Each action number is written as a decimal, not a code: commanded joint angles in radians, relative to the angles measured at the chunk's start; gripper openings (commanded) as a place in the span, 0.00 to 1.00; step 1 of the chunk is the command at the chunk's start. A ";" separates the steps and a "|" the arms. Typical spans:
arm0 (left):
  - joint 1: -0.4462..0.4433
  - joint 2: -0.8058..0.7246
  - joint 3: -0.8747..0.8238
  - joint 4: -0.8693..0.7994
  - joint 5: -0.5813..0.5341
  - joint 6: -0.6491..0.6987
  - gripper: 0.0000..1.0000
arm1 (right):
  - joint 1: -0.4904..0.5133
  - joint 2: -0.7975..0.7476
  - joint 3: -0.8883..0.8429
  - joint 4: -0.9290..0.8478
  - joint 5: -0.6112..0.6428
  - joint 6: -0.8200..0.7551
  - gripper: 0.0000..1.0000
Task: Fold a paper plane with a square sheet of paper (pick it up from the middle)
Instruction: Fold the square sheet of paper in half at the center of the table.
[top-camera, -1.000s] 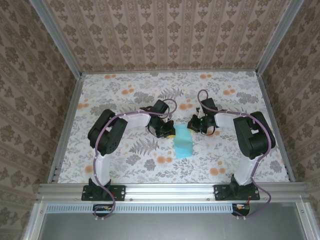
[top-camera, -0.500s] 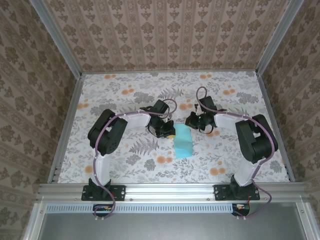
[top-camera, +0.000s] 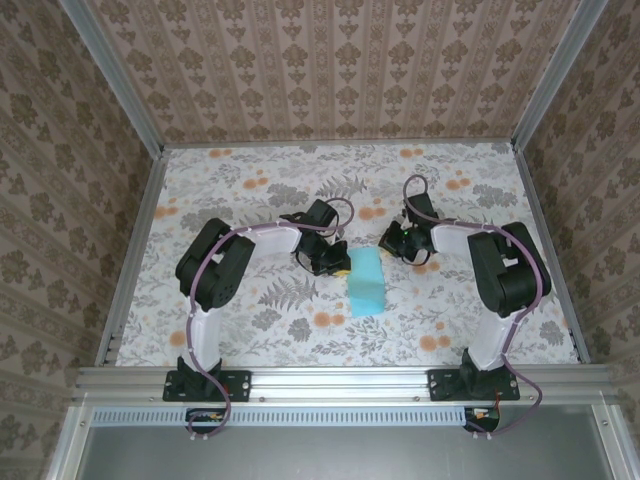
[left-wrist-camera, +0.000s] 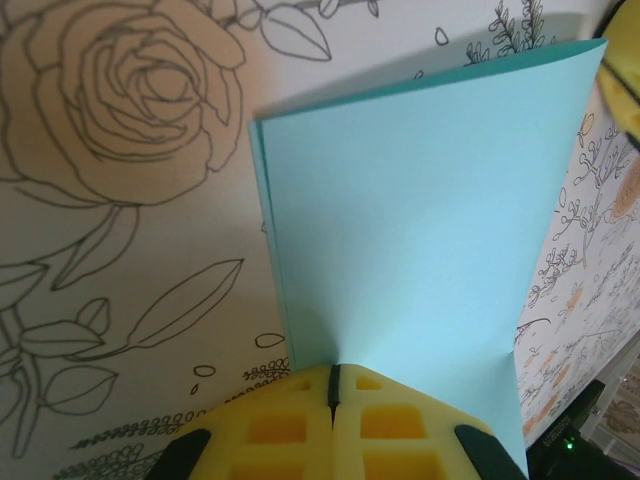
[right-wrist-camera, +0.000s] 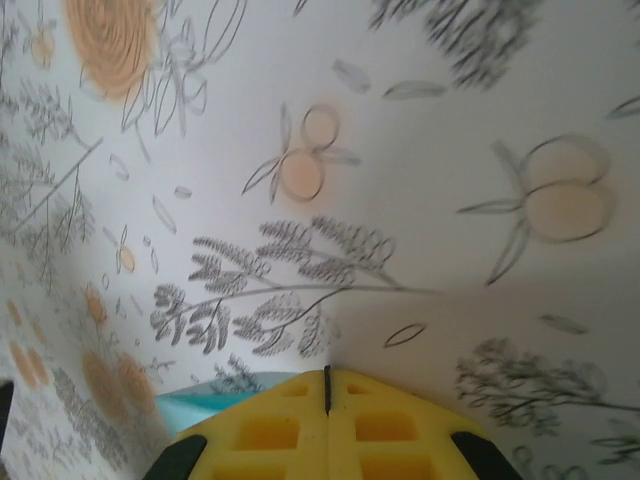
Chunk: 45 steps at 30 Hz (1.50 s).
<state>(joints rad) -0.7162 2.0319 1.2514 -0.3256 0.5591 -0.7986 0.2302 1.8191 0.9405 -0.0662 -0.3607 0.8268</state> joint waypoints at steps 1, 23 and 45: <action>0.010 0.106 -0.061 -0.191 -0.137 0.027 0.00 | -0.004 -0.088 -0.017 -0.003 0.033 0.013 0.06; 0.009 0.114 -0.053 -0.184 -0.139 0.027 0.00 | 0.133 -0.243 -0.273 -0.156 -0.145 -0.052 0.06; 0.013 0.126 -0.061 -0.182 -0.146 0.032 0.00 | 0.137 -0.422 -0.340 -0.371 -0.076 -0.130 0.06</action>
<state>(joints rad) -0.7109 2.0422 1.2621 -0.3370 0.5751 -0.7891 0.3637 1.4223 0.5957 -0.3626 -0.4267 0.7265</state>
